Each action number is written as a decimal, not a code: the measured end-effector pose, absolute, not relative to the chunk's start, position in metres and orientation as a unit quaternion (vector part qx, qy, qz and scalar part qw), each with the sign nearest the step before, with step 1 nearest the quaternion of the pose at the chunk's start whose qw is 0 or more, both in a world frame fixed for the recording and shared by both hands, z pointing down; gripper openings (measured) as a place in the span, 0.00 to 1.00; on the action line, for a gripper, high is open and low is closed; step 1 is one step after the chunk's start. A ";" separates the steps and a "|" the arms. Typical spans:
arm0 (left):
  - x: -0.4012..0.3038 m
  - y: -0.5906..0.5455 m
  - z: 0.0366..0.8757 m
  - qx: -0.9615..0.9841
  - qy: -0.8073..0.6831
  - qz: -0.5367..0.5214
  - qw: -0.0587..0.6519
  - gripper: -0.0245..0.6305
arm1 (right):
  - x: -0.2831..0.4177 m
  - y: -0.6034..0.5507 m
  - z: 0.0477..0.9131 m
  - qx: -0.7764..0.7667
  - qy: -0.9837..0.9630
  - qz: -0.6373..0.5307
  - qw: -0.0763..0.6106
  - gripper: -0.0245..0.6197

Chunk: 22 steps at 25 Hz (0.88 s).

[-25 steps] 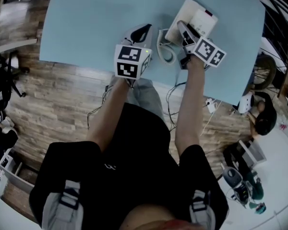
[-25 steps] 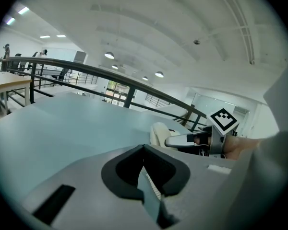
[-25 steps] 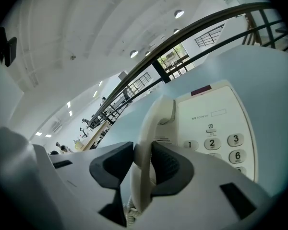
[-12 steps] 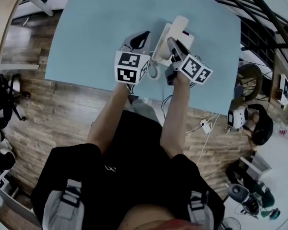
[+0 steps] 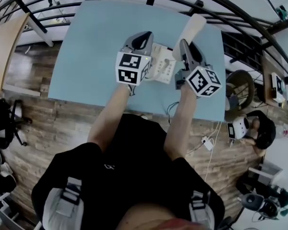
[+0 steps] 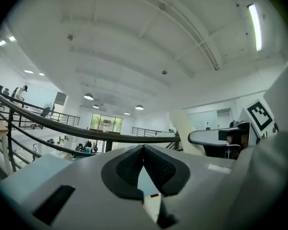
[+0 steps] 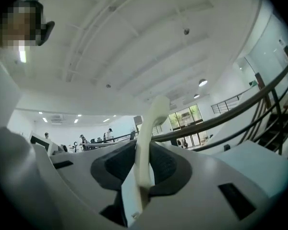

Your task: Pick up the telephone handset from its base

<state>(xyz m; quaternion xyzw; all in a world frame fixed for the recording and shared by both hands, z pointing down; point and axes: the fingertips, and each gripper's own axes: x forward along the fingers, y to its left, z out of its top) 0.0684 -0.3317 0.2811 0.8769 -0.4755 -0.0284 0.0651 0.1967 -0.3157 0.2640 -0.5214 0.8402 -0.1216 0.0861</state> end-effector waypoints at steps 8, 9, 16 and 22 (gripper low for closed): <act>0.088 -0.323 0.258 0.882 -0.467 -0.044 0.044 0.04 | 0.214 -0.300 0.253 -0.520 0.846 -0.078 0.089 0.17; 0.089 -0.322 0.259 0.882 -0.467 -0.044 0.044 0.04 | 0.214 -0.299 0.254 -0.520 0.846 -0.077 0.088 0.17; 0.093 -0.321 0.261 0.880 -0.470 -0.042 0.049 0.04 | 0.218 -0.298 0.256 -0.520 0.847 -0.072 0.079 0.17; 0.091 -0.319 0.265 0.880 -0.471 -0.041 0.050 0.04 | 0.218 -0.297 0.255 -0.524 0.845 -0.069 0.077 0.17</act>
